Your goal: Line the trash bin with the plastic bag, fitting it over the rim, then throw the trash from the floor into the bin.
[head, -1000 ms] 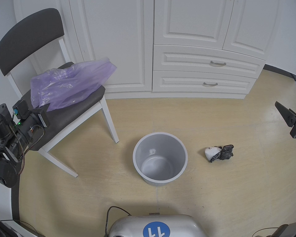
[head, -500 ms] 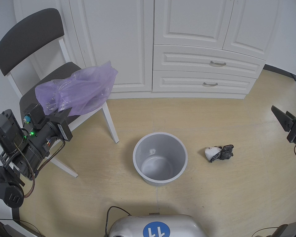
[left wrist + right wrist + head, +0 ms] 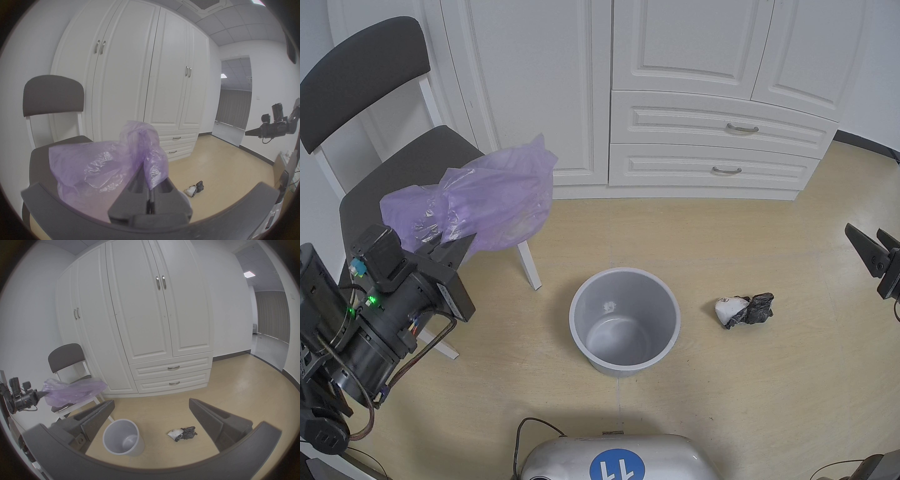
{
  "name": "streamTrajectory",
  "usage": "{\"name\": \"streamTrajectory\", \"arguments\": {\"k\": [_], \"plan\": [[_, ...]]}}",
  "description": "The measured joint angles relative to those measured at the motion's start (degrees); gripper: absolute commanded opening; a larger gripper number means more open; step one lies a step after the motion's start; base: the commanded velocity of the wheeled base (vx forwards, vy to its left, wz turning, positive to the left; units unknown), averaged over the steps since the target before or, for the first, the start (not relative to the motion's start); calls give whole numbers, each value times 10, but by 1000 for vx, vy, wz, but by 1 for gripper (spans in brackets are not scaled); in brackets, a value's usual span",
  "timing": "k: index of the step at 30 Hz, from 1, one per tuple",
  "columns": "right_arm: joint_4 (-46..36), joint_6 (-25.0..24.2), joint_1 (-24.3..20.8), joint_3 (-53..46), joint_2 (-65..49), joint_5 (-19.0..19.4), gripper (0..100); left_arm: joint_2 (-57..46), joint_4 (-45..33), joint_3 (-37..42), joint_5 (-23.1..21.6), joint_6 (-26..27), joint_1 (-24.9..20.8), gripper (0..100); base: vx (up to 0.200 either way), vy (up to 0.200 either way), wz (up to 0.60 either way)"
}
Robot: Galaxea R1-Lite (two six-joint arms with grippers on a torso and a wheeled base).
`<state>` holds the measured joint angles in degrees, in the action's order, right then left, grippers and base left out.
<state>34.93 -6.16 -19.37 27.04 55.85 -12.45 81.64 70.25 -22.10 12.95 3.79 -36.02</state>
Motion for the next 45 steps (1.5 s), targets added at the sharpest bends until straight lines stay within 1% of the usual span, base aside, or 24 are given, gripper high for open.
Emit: {"name": "streamTrajectory", "arguments": {"k": [5,13,17,22,27,32,41,45], "plan": [[0,4,-10,-2,1,-7,100,-30,0,6,9,15,-25,0,0,0,0],[0,9,-61,-6,2,-49,100,-54,0,9,10,20,-31,0,0,0,0],[0,16,-76,-9,2,-52,100,-51,0,11,10,22,-38,0,0,0,0],[3,41,-81,-10,-4,-55,100,-51,0,11,11,27,-48,0,0,0,0],[0,44,-82,-11,-12,-55,100,-52,5,11,9,28,-58,0,0,0,0],[0,45,-82,-14,-13,-55,100,-53,19,17,8,27,-89,0,0,0,0],[0,44,-81,-26,-5,-54,100,-47,21,21,7,19,-145,0,0,0,0],[4,44,-82,-32,4,-53,100,-45,21,21,6,-1,-167,0,0,0,0]]}}
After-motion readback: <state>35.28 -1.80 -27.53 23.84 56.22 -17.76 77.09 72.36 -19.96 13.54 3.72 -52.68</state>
